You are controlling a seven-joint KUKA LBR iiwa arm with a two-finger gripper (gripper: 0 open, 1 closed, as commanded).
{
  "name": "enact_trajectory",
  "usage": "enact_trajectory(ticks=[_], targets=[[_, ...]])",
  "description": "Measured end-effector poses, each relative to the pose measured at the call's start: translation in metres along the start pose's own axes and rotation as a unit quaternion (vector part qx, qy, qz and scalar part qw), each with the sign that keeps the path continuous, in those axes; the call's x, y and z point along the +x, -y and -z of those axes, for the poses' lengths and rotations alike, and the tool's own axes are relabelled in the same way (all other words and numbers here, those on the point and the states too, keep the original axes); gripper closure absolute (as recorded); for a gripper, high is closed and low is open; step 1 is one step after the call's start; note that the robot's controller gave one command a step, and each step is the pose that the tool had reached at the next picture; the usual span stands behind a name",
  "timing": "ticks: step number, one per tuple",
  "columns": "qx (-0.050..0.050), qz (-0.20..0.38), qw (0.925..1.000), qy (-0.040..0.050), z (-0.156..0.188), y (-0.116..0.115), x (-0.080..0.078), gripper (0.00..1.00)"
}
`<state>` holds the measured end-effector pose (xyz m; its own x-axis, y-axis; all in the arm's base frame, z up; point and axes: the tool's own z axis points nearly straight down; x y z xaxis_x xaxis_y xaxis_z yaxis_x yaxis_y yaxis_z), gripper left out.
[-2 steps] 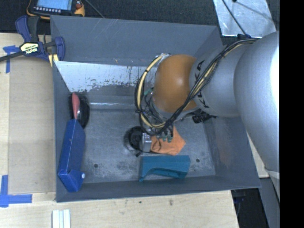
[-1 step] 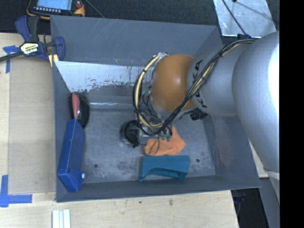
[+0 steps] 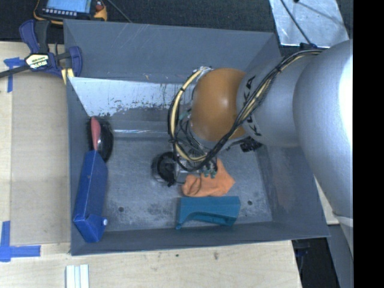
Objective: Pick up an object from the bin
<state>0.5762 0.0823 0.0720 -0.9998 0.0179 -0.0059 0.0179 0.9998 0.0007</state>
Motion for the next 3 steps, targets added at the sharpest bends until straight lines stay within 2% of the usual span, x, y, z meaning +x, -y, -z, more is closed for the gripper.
enact_trajectory(ticks=[3], targets=[[0.000,-0.001,1.0000,-0.0041,0.021,0.000,0.002,1.00]])
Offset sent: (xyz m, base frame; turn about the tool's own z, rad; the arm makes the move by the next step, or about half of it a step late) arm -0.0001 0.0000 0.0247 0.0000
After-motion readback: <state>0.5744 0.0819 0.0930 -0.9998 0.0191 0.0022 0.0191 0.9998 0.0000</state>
